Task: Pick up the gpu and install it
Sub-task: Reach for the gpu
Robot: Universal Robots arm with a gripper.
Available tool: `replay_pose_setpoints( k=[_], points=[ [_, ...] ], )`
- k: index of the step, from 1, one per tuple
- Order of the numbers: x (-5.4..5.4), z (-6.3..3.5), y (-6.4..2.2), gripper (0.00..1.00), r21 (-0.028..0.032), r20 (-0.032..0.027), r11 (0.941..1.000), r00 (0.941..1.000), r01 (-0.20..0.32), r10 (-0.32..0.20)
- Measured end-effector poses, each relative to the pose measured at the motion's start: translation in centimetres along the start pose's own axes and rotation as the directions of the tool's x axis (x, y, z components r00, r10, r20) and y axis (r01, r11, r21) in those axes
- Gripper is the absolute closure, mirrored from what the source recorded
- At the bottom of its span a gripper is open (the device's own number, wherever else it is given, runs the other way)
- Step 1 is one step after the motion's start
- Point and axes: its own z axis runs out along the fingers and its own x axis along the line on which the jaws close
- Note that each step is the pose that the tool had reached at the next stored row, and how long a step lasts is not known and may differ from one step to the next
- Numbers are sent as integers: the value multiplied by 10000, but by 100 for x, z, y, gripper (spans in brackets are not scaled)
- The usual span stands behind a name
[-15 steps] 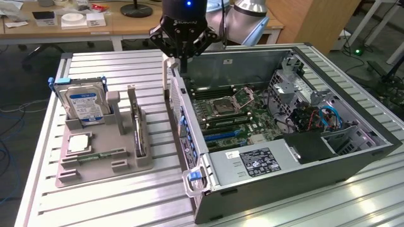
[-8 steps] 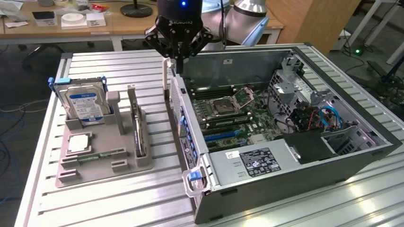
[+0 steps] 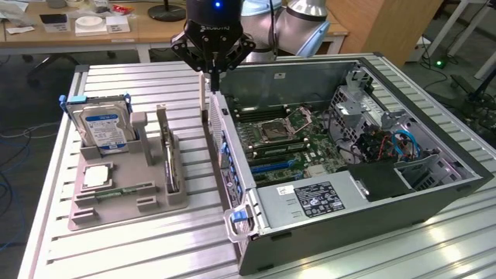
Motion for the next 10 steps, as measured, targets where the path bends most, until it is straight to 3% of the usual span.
replay_pose_setpoints(
  k=[10],
  points=[
    [123, 1, -11, 89, 1, -2, 10000, 10000, -1, 1]
  ],
)
